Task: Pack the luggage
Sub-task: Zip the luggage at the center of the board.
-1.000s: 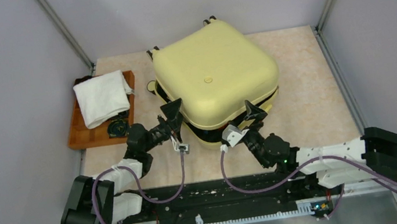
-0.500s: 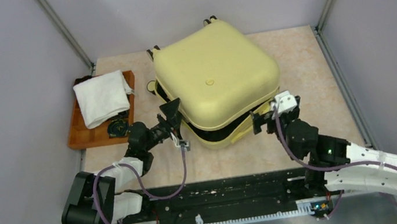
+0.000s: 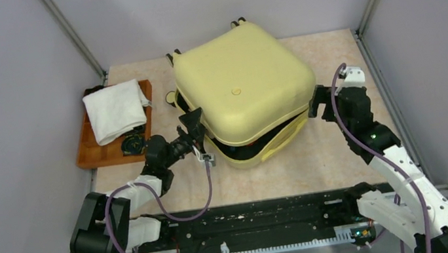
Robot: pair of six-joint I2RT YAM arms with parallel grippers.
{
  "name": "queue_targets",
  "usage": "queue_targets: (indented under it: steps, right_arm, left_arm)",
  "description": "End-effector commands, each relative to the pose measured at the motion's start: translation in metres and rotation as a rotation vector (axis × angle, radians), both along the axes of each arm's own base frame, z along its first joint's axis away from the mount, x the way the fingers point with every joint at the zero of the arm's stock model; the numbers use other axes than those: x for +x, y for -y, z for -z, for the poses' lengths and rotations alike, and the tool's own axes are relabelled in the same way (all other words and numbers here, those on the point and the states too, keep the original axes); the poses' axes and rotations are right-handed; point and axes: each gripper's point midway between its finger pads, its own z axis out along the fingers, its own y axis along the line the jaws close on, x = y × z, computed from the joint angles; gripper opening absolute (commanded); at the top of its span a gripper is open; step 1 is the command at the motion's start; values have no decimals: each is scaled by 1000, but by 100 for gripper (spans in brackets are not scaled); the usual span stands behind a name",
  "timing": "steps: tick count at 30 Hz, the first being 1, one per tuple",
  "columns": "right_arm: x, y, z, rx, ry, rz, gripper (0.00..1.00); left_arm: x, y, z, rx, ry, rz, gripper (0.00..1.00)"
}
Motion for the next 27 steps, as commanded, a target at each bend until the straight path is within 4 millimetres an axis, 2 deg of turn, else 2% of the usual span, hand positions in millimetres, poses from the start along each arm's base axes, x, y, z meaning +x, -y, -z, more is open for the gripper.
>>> queue_targets:
  steps: [1, 4, 6, 8, 11, 14, 17, 23, 27]
  right_arm:
    - [9, 11, 1, -12, 91, 13, 94]
    - [11, 39, 40, 164, -11, 202, 94]
    - [14, 52, 60, 328, -46, 291, 88]
    - [20, 59, 69, 426, -65, 315, 84]
    - [31, 70, 72, 404, -57, 310, 81]
    - [41, 69, 71, 385, -36, 274, 81]
    - [47, 68, 67, 381, 0, 251, 81]
    - [49, 66, 64, 364, 14, 222, 81]
    - [51, 66, 67, 360, 26, 211, 81]
  left_arm:
    - [10, 10, -38, -54, 74, 15, 81]
    - [10, 11, -40, -58, 73, 15, 82]
    - [9, 12, -39, -58, 68, 21, 82]
    - [8, 12, -40, -63, 71, 26, 82]
    - [7, 11, -39, -81, 53, 16, 84]
    - [8, 8, -39, -109, 19, -5, 97]
    - [15, 6, -37, -166, -77, -45, 98]
    - [49, -10, -29, -328, -347, -237, 98]
    - [56, -16, -13, -389, -518, -325, 98]
